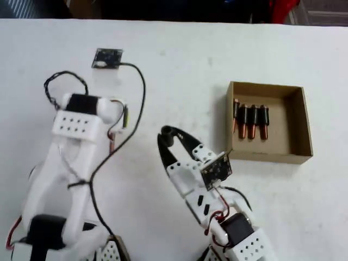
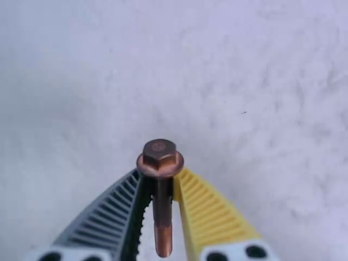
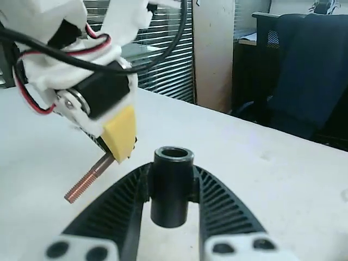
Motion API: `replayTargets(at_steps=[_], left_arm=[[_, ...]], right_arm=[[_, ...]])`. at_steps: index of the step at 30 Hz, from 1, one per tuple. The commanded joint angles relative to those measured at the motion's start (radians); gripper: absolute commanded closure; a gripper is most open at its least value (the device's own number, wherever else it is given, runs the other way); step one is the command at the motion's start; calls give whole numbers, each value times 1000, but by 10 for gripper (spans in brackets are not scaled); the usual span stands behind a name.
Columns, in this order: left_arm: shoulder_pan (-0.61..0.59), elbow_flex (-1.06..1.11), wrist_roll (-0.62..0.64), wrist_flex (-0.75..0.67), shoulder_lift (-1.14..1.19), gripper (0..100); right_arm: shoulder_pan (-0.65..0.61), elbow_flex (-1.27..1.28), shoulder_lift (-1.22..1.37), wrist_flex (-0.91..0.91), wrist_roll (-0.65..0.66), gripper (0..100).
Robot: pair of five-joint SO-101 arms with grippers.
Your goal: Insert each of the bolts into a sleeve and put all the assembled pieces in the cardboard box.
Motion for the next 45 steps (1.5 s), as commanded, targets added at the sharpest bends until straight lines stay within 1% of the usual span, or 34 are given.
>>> replayTargets(at_steps=[1,5,9,12,14,17,19,25,29,34,38,43,45], left_arm=[[-2,-8,-11,23,-156,977],[-2,-8,-11,18,-266,977],[-1,-8,-11,18,-369,977],[1,-8,-11,18,-437,977],[27,-8,-11,17,-481,977],[93,-8,-6,15,-549,978],[136,-6,-6,-18,-593,979],[177,-3,-3,-84,-713,979],[220,86,-3,-189,-788,979],[289,275,-3,-428,-914,979],[335,390,-3,-559,-1000,979],[377,454,-2,-583,-1038,979],[389,465,26,-585,-1041,979]], right_arm=[[-13,9,-10,5,-9,981],[-12,9,-7,7,-9,981],[-15,9,-10,65,-9,981],[-16,9,-10,70,-9,981],[-27,9,-10,73,-9,981],[-85,9,-10,74,-9,981],[-117,9,-8,74,-2,981],[-128,9,-10,65,-2,981],[-125,9,-10,2,-2,981],[-124,9,-10,-42,-2,981],[-124,9,-10,-42,-2,981],[-122,9,-10,-42,0,981],[-120,9,-10,-42,2,981]])
